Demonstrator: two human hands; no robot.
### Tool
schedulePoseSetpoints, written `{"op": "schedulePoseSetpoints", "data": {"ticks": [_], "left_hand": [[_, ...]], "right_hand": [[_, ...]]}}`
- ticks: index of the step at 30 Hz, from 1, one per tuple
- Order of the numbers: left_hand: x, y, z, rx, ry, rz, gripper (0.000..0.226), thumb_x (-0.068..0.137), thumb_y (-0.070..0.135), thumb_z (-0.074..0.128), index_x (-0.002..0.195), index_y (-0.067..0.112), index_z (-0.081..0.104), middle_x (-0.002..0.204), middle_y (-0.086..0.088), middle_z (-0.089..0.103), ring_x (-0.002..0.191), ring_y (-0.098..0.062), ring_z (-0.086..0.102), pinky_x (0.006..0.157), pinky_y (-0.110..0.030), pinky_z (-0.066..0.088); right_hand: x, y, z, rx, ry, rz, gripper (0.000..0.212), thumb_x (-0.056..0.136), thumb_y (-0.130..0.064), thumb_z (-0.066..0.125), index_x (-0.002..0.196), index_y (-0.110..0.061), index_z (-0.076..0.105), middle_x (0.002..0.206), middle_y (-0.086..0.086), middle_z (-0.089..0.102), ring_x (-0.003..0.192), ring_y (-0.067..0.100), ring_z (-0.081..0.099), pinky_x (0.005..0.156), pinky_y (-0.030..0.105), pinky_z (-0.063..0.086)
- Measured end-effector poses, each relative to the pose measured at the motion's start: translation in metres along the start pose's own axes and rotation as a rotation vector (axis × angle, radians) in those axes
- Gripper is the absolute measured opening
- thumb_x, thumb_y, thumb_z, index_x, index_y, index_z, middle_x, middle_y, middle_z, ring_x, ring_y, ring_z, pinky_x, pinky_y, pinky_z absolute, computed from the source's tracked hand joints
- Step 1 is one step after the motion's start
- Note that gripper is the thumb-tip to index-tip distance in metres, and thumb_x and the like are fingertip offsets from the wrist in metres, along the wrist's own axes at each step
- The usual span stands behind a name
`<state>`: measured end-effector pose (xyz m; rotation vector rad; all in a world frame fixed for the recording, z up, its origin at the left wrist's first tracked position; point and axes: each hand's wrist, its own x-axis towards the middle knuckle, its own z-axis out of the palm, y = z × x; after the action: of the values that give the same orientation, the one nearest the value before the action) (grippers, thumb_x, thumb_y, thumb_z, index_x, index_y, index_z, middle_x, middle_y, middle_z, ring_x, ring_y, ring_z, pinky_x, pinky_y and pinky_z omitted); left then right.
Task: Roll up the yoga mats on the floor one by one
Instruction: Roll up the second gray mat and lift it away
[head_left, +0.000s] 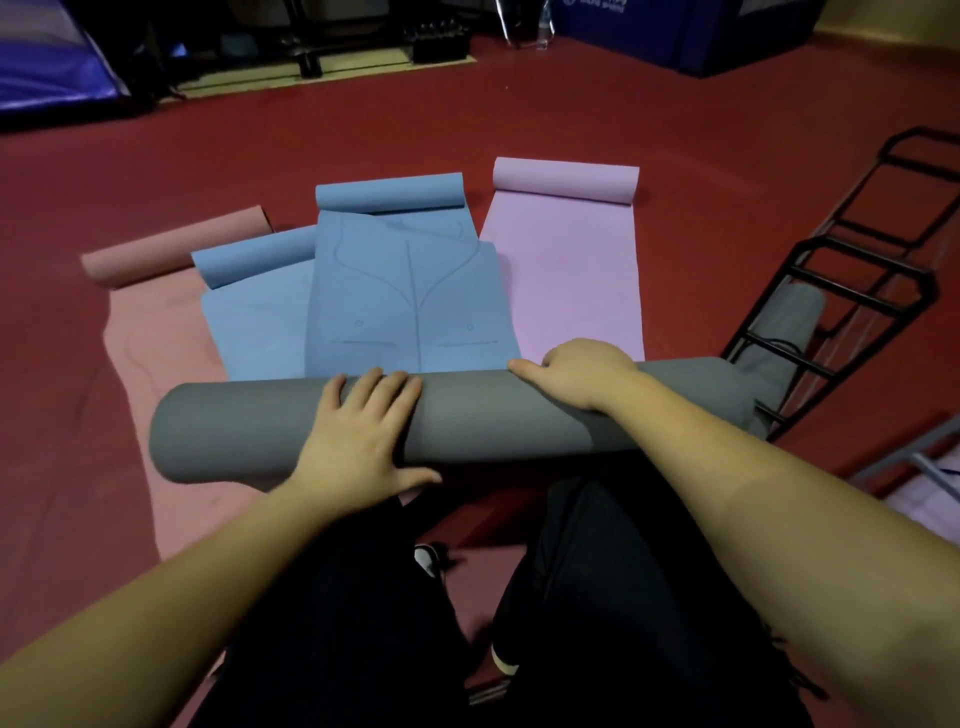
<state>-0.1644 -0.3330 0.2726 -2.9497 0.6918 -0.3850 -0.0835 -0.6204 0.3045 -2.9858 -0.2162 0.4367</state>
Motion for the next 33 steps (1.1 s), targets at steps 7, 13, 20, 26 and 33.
{"op": "schedulePoseSetpoints", "data": {"ticks": [7,13,20,26,33], "left_hand": [[0.010,0.006,0.006,0.150,-0.204,-0.089,0.120,0.049,0.063,0.083,0.144,0.012,0.031,0.139,-0.025,0.048,0.120,-0.048,0.048,0.095,-0.066,0.037],[0.025,-0.004,-0.009,0.122,-0.239,-0.048,0.111,0.065,0.071,0.065,0.153,0.022,0.019,0.144,-0.014,0.039,0.124,-0.036,0.042,0.101,-0.057,0.035],[0.023,-0.007,-0.058,0.092,-0.206,0.013,0.114,0.058,0.083,0.056,0.149,0.028,0.016,0.138,-0.002,0.046,0.118,-0.028,0.048,0.097,-0.046,0.038],[0.012,-0.004,-0.085,-0.009,-0.285,-0.001,0.109,0.051,0.085,0.053,0.143,0.034,0.025,0.133,0.006,0.050,0.115,-0.023,0.050,0.095,-0.042,0.043],[0.017,-0.002,-0.076,-0.105,-0.462,-0.008,0.115,0.052,0.076,0.073,0.147,0.034,0.023,0.142,0.004,0.046,0.126,-0.025,0.043,0.102,-0.045,0.039]], "right_hand": [[0.014,-0.007,-0.015,0.105,-0.146,0.056,0.082,0.090,-0.075,0.031,0.133,-0.012,0.060,0.141,0.014,0.054,0.125,0.031,0.052,0.096,0.036,0.038],[0.013,-0.011,-0.033,0.155,-0.245,0.065,0.073,0.095,-0.067,0.034,0.141,-0.013,0.052,0.151,0.012,0.043,0.134,0.029,0.044,0.107,0.037,0.031],[0.003,-0.006,-0.057,0.193,-0.341,0.038,0.056,0.091,-0.067,0.038,0.123,-0.029,0.063,0.139,0.005,0.055,0.111,0.021,0.054,0.091,0.036,0.034],[0.001,-0.009,-0.059,0.239,-0.465,0.065,0.048,0.081,-0.065,0.052,0.099,-0.027,0.074,0.104,0.000,0.073,0.094,0.017,0.069,0.082,0.034,0.046],[-0.014,-0.012,-0.041,0.134,-0.360,-0.017,0.060,0.096,-0.065,0.037,0.132,-0.023,0.062,0.142,0.006,0.053,0.126,0.025,0.051,0.100,0.035,0.034]]}}
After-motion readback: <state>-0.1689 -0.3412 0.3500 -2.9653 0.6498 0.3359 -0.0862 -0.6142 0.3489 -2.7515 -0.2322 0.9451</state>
